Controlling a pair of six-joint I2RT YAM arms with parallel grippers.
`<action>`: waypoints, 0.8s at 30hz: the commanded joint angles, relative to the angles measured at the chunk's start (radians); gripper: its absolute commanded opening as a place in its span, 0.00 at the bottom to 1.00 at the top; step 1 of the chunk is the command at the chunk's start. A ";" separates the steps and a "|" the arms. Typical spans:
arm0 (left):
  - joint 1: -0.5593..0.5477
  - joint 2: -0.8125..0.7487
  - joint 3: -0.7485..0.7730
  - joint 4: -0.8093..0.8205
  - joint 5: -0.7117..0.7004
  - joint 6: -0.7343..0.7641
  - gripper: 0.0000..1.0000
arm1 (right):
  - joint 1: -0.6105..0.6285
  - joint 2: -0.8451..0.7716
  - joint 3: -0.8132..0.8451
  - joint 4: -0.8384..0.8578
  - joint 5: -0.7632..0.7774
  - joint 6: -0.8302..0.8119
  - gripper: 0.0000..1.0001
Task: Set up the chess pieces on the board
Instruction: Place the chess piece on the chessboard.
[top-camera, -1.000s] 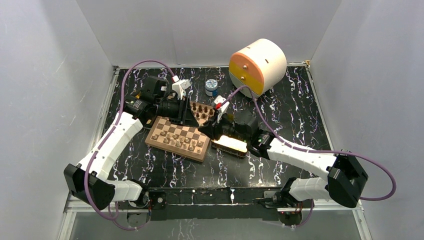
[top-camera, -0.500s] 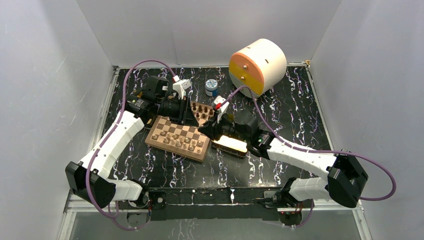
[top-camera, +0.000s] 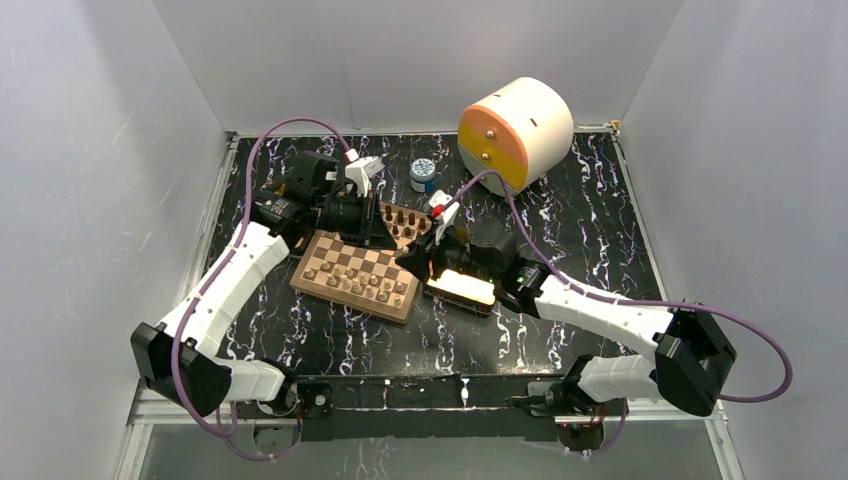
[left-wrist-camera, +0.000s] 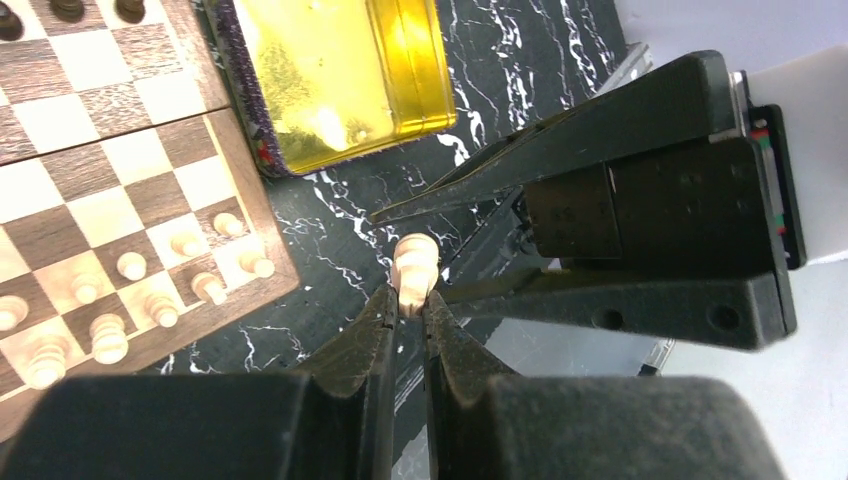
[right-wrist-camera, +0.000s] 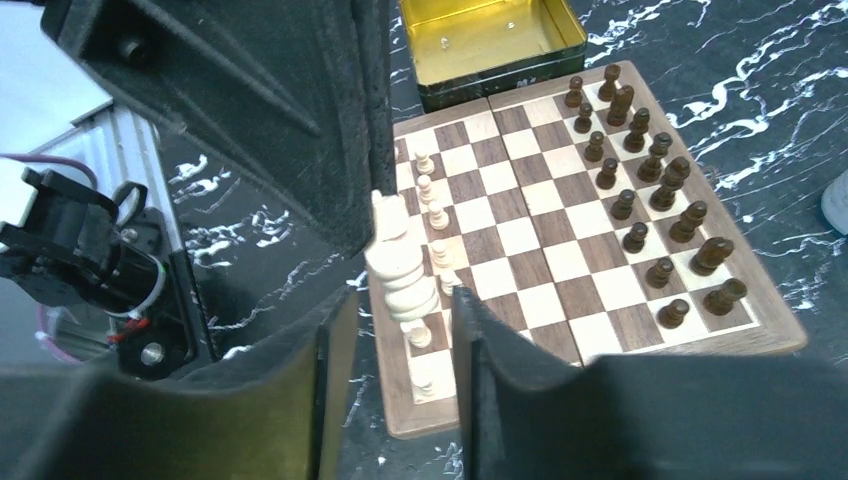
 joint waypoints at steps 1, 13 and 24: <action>-0.004 -0.027 0.009 0.004 -0.106 -0.008 0.00 | 0.002 -0.011 0.038 0.019 -0.001 0.007 0.61; -0.004 -0.122 -0.047 -0.131 -0.840 -0.108 0.00 | 0.002 -0.137 -0.031 -0.066 0.092 0.021 0.99; -0.001 -0.148 -0.237 -0.103 -1.024 -0.274 0.00 | 0.002 -0.243 -0.099 -0.075 0.174 0.002 0.99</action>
